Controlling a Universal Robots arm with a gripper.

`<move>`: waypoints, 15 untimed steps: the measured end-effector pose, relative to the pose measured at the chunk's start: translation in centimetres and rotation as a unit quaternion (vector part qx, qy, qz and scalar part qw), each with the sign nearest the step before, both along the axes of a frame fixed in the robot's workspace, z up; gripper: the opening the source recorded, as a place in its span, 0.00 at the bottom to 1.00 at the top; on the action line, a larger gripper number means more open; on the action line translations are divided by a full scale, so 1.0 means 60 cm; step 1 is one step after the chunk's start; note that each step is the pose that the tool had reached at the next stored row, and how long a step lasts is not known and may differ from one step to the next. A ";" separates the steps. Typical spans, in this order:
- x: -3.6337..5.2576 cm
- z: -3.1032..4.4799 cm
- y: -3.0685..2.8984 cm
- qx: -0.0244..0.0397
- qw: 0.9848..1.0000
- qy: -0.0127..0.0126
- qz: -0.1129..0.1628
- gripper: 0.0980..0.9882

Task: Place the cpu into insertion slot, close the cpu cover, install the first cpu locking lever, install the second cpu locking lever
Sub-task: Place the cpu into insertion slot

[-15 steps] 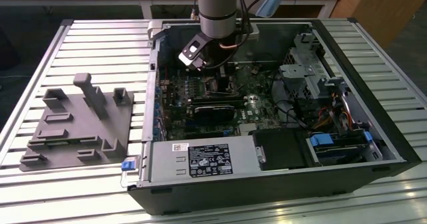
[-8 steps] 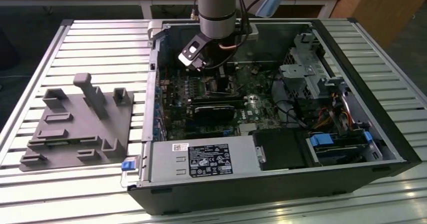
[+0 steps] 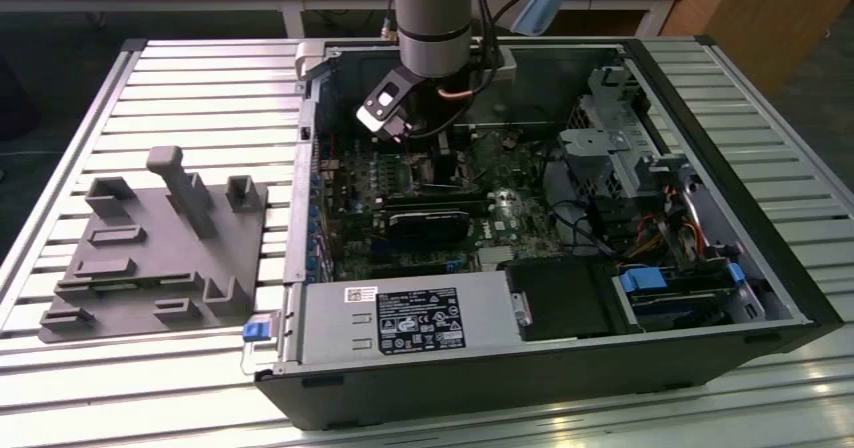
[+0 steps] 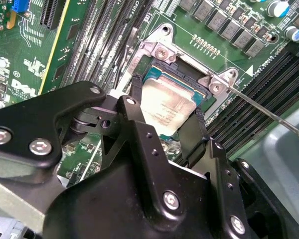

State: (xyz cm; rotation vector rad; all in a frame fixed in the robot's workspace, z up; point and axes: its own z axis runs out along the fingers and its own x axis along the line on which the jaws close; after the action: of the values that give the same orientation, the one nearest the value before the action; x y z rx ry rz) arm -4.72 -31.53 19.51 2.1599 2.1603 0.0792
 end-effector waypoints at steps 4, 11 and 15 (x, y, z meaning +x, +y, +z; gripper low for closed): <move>0.000 -0.002 0.0013 0.000 1.000 0.000 0.000 0.49; 0.000 -0.003 0.0015 0.000 1.000 0.000 0.000 0.49; 0.000 -0.003 0.0015 0.000 1.000 0.000 0.000 0.49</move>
State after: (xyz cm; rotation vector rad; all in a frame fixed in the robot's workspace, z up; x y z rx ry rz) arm -4.72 -31.44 19.34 2.1598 2.1604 0.0793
